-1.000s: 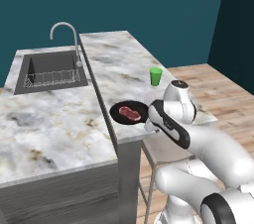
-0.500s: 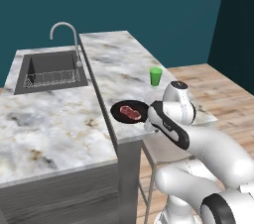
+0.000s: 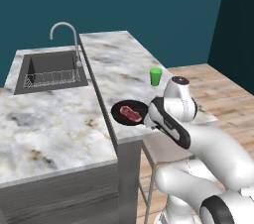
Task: Pick up the pan with the steak in it and place it on the dining table. Then place the steak on the plate.
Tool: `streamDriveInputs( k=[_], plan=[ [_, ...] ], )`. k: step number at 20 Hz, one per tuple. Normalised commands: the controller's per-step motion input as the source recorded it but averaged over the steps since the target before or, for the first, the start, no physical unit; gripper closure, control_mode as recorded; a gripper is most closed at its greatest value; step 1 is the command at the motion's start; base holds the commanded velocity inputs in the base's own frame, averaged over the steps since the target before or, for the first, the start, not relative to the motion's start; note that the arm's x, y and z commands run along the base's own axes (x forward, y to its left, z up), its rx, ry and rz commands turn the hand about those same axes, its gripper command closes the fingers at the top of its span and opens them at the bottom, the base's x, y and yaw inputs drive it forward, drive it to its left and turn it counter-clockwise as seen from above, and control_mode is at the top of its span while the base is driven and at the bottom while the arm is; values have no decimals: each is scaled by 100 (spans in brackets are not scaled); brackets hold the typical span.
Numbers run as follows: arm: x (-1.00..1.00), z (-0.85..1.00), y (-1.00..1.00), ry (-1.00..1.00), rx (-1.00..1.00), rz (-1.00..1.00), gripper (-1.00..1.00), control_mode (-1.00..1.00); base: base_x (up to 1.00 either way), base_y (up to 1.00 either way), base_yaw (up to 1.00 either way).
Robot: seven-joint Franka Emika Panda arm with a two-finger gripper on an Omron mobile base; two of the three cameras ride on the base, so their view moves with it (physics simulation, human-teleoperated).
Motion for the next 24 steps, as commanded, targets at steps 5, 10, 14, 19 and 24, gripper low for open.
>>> streamDriveInputs(
  k=[5, 10, 14, 19, 24],
  plan=[
    [-5, 52, 0, 0, 0, -9, -100, -100, 0, 0, 0],
    [8, 31, 10, -4, 0, -7, -100, -100, 0, 0, 0],
    [53, 0, 43, -2, -2, -13, -100, -100, 0, 0, 0],
    [56, -2, 42, 0, -1, -9, -100, -100, 0, 0, 0],
    [48, -1, 26, 0, 0, -3, -100, -100, 0, 0, 0]
  ],
)
